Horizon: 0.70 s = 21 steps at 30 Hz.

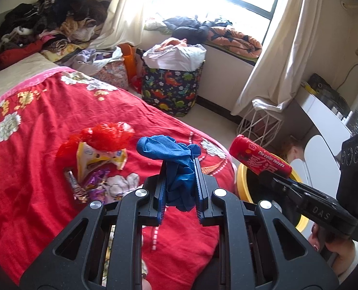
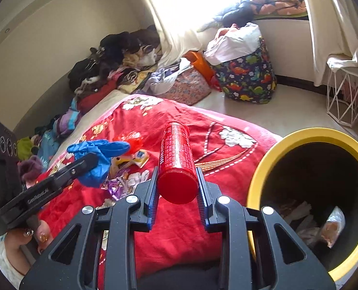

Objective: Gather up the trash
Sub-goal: 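Carry the blue glove and red can with both tools over the yellow bin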

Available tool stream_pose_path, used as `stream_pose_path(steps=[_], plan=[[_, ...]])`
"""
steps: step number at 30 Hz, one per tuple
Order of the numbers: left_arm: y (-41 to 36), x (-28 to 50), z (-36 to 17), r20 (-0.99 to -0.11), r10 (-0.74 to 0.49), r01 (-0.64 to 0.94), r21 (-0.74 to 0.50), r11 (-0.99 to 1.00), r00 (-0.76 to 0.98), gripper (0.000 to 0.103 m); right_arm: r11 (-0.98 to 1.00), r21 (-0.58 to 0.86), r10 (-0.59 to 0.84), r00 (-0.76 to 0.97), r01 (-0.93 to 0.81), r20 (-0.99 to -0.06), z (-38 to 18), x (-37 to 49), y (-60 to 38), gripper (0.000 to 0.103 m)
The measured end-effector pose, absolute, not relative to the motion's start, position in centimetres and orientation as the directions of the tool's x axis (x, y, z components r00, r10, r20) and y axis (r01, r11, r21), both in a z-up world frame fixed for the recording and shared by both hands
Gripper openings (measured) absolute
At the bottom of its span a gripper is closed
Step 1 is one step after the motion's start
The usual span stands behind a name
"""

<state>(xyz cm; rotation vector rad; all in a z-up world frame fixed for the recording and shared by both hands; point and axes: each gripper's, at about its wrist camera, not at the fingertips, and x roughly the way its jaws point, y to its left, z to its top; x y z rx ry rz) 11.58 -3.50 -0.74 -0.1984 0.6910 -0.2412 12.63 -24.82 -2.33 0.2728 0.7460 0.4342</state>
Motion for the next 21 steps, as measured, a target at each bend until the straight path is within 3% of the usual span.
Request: stream_pose_path(steps=[21], plan=[[-8.8,11.4,-0.7,-0.591,-0.376,0.277,-0.255,0.927,0.714,0.014,0.899,0.402,0.396,0.715,-0.173,-0.576,-2.2,12.1,-29.8,0.027]])
